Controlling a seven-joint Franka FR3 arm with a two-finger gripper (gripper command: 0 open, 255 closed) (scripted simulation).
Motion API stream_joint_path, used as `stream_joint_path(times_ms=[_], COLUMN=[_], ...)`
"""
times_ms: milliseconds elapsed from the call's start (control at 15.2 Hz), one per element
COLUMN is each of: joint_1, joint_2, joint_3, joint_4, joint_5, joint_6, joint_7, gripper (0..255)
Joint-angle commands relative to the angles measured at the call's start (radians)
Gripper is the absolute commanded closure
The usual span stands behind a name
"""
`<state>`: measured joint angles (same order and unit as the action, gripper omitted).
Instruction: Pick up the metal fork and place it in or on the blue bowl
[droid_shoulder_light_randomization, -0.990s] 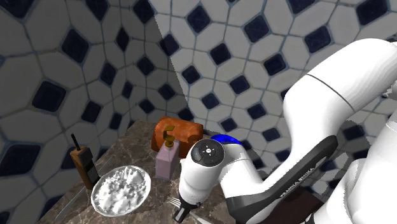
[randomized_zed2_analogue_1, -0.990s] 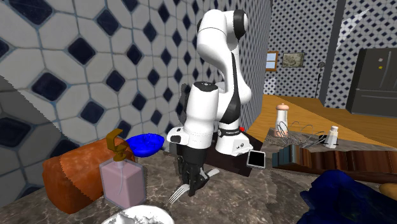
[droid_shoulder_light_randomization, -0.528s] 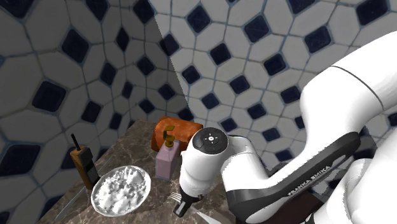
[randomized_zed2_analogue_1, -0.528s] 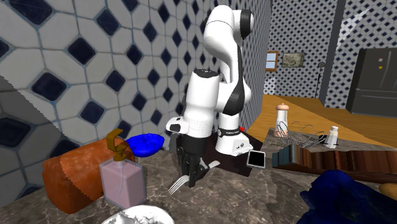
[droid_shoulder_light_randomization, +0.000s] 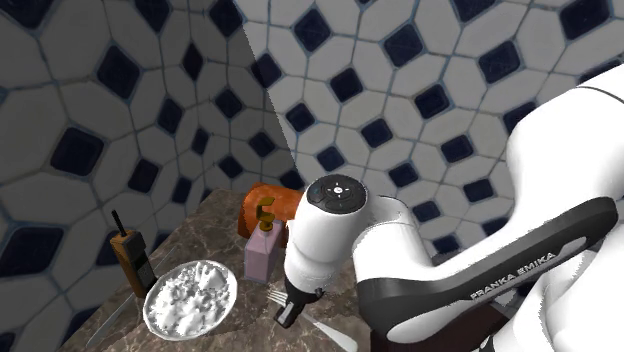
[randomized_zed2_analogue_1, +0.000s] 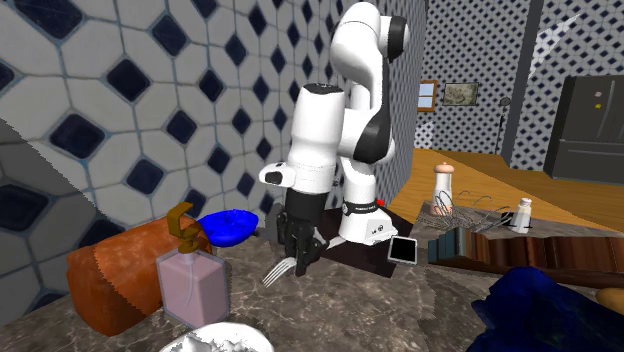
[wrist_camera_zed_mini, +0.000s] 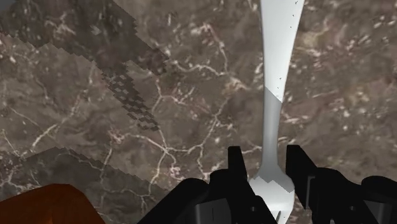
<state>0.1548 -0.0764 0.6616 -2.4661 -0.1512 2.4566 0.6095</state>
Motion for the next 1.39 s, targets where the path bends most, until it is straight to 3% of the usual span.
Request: stream_joint_path(times_ms=[0, 792, 1320], joint_1=[0.006, 0.033, -0.025], joint_2=[-0.028, -0.149, -0.225], joint_3=[-0.003, -0.038, -0.194], joint_4=[0.005, 0.071, -0.046], joint_5=[0.032, 0.138, 0.164], joint_6=[-0.026, -0.187, -0.127], joint_7=[-0.025, -0.12, -0.355], gripper=[255, 255, 255])
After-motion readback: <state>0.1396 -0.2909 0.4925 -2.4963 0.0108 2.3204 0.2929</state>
